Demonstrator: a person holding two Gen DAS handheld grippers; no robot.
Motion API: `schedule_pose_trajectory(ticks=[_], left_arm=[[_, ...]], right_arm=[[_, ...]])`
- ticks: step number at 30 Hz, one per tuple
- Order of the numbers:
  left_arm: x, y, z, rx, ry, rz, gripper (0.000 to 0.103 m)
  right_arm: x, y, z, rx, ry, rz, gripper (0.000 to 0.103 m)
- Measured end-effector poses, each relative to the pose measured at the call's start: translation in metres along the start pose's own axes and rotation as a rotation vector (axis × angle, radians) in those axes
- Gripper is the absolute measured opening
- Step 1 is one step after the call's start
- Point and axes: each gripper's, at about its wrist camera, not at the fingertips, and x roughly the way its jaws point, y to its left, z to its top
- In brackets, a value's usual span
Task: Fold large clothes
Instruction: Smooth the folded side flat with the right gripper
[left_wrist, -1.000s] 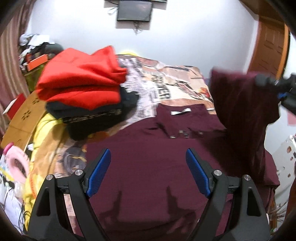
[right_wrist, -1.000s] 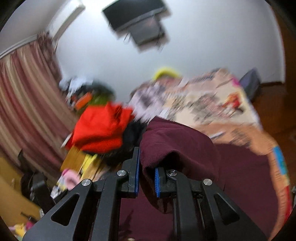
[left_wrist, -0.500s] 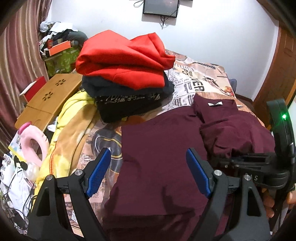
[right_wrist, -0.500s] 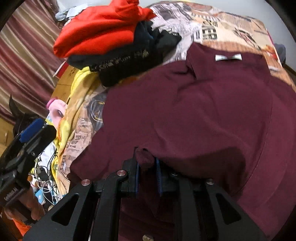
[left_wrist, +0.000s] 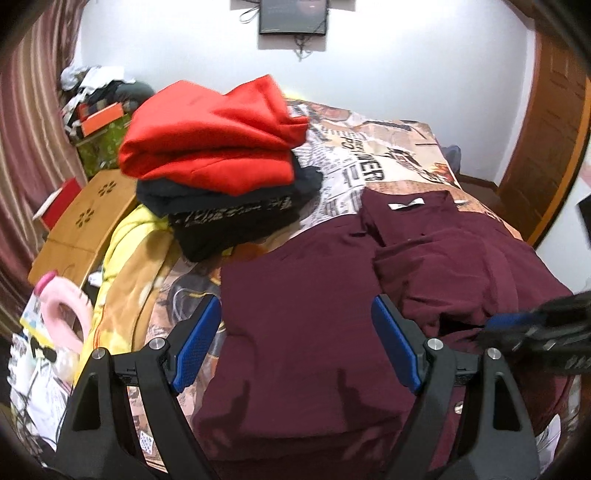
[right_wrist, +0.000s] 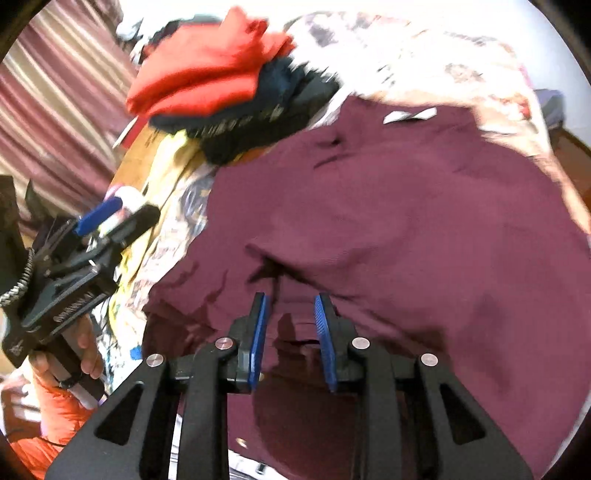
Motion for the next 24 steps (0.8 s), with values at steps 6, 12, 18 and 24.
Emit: schedule_pose_trajectory(ticks=[6, 12, 18, 24], left_arm=[[0.008, -0.043, 0.001, 0.129, 0.008, -0.002, 0.087], [0.028, -0.080, -0.016, 0.250, 0.065, -0.013, 0.090], [0.055, -0.111, -0.022, 0.334, 0.097, 0.021, 0.090], [0.061, -0.146, -0.014, 0.422, 0.040, 0.009, 0.090]], right_arm=[[-0.053, -0.035, -0.009, 0.030, -0.187, -0.202, 0.030], [-0.076, -0.075, -0.027, 0.104, -0.268, -0.361, 0.045], [-0.069, -0.120, -0.050, 0.238, -0.216, -0.399, 0.045], [-0.068, -0.138, -0.074, 0.284, -0.199, -0.412, 0.045]])
